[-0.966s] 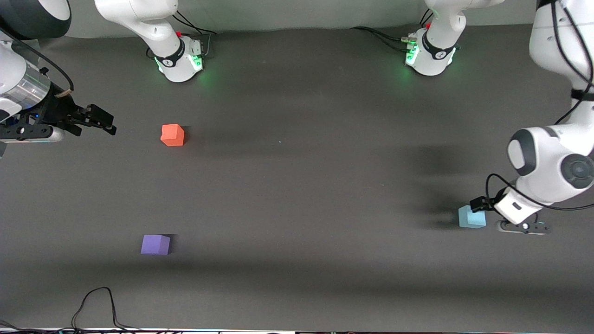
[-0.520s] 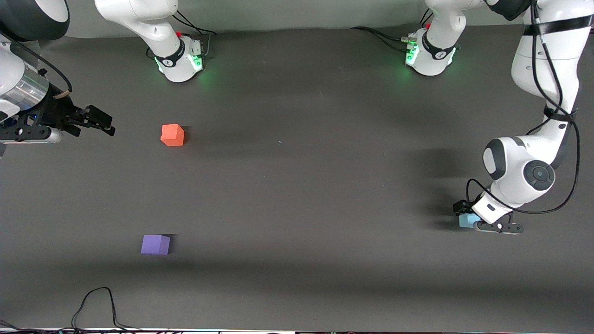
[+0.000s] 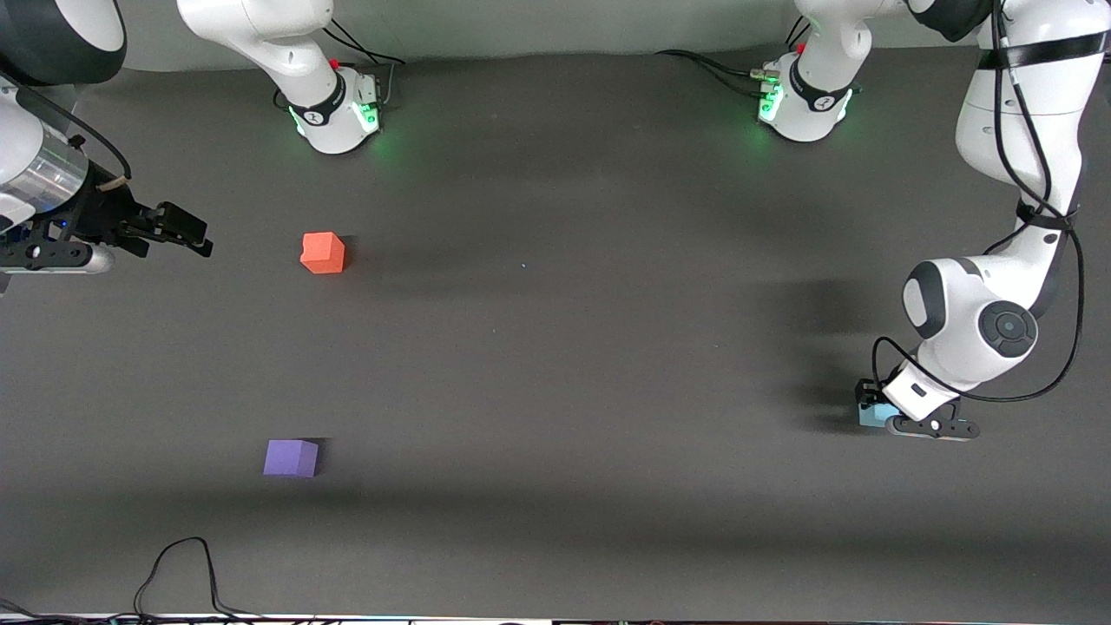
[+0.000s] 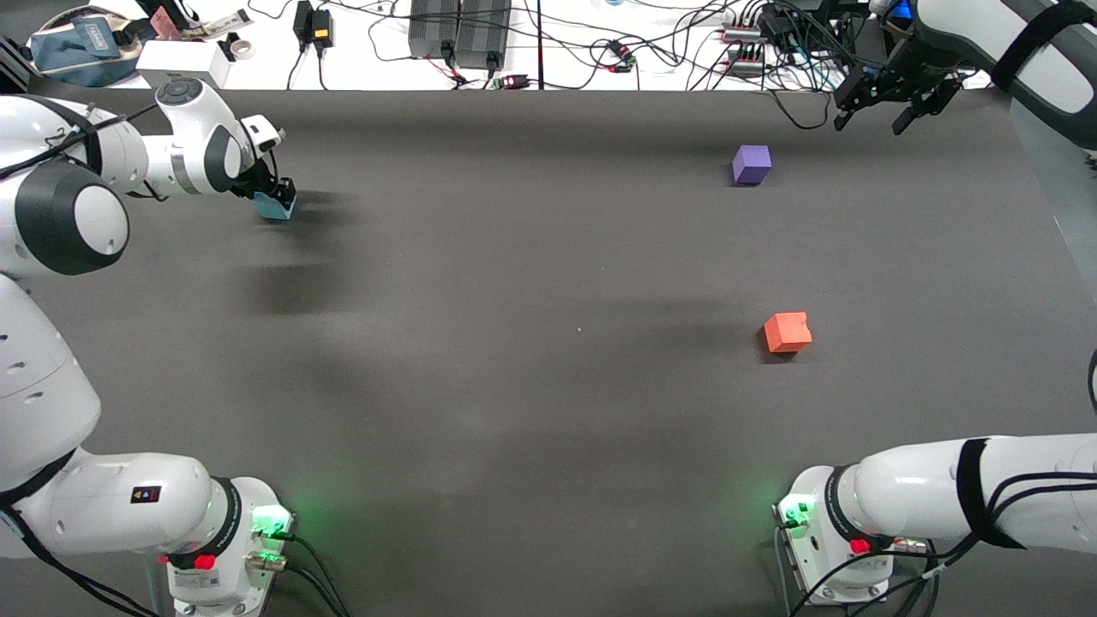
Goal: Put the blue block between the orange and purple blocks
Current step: 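Close the left gripper on the blue block and lift it, then carry the blue block to the table middle and lower it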
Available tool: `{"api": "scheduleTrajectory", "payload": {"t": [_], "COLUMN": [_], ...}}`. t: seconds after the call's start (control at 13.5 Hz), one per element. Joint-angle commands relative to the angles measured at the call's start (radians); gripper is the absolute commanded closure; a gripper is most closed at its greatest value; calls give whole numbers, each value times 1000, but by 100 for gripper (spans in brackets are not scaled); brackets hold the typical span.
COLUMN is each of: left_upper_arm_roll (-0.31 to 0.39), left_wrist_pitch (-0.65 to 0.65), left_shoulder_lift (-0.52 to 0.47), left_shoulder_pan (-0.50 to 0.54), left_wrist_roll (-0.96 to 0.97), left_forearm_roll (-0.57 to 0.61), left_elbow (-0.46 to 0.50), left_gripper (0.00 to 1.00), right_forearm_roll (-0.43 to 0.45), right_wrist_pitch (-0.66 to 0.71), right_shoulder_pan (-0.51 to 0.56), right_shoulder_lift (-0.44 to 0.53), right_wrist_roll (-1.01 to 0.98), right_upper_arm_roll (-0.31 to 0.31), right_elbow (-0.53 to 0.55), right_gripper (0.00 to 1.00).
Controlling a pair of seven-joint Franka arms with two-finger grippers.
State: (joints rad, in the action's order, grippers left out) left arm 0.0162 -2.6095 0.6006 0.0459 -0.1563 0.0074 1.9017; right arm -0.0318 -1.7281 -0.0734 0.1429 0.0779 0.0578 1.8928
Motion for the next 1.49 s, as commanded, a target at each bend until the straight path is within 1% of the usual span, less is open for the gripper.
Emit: {"api": "scheduleTrajectory", "payload": {"t": [0.0, 0.07, 0.3, 0.45, 0.67, 0.82, 1.04, 1.11, 1.34, 1.41], "left_upper_arm_roll": [5, 5, 5, -1, -15, -15, -15, -15, -13, -12], "left_wrist_pitch": [37, 122, 433, 607, 793, 824, 809, 804, 773, 737], "left_shoulder_lift": [-36, -74, -149, -171, -173, -171, -156, -136, -6, 36], "left_shoulder_pan": [2, 6, 5, -9, -116, -232, -435, -511, -717, -776], "left_wrist_roll": [-2, -2, 14, 110, 274, 429, 628, 705, 916, 975], "left_forearm_roll": [-3, -4, -17, -17, -15, -17, -18, -20, -6, 0], "left_elbow": [-15, -41, -197, -300, -430, -466, -480, -490, -613, -641], "left_gripper": [53, 53, 53, 53, 53, 53, 52, 52, 52, 52], "right_forearm_roll": [-11, -11, -10, -8, -8, -8, -8, -8, -8, -8], "right_wrist_pitch": [-10, -10, -10, -10, -10, -10, 2, 2, 7, 7], "right_shoulder_pan": [9, 4, -2, -2, -5, -6, -6, -8, -8, -8], "right_shoulder_lift": [0, 0, 0, 1, 1, 0, 13, 15, 17, 17], "right_wrist_roll": [-24, -24, -23, -24, -20, -15, -16, -15, -15, -15], "right_upper_arm_roll": [-3, -3, -9, -9, -10, -10, -10, -10, -10, -10], "right_elbow": [3, 3, 3, 11, 12, 12, 14, 15, 16, 16], "right_gripper": [0, 0, 0, 0, 0, 0, 0, 0, 0, 0]}}
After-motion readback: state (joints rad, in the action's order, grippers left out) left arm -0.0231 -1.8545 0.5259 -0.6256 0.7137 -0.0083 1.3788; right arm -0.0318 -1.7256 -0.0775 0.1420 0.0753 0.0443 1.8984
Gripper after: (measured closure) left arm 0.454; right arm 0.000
